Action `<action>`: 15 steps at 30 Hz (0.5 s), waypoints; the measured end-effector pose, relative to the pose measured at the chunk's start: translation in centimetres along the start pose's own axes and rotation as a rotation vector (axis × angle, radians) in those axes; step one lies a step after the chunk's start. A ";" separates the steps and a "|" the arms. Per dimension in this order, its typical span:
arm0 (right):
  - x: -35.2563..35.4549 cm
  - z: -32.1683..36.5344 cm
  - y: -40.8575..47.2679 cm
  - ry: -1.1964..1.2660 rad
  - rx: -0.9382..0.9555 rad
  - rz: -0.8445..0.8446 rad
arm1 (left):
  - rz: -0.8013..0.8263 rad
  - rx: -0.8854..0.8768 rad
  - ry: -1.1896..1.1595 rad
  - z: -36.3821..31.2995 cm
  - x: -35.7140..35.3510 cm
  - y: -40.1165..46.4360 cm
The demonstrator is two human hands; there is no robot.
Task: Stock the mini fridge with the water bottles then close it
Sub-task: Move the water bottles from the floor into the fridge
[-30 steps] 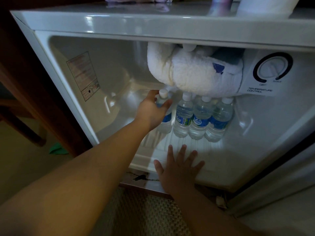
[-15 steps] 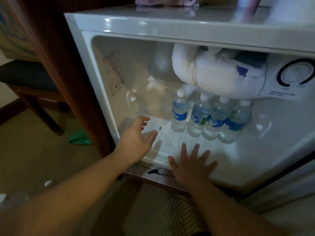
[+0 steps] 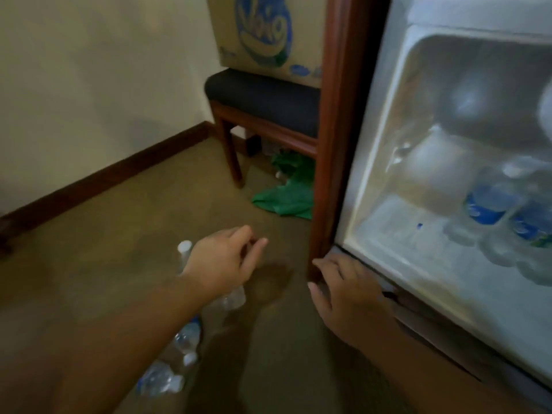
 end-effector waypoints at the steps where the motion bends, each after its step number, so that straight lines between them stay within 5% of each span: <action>1: -0.8 1.7 0.3 0.033 0.074 0.049 | 0.026 0.066 0.030 1.9 0.4 -1.0; 9: -7.4 11.9 3.1 0.250 0.172 0.396 | 0.052 0.259 0.141 9.6 4.3 -8.1; 15: -15.9 17.5 2.6 0.363 0.058 0.637 | 0.474 0.304 0.194 11.7 1.5 -15.3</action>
Point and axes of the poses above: each hand's wrist, its own y-axis towards the middle knuckle, its own x-axis out of the back of the hand, z = x × y, the point moved 4 cm from there along y, towards the middle knuckle, and after that the axes turned 4 degrees about y, right-handed, at the moved point
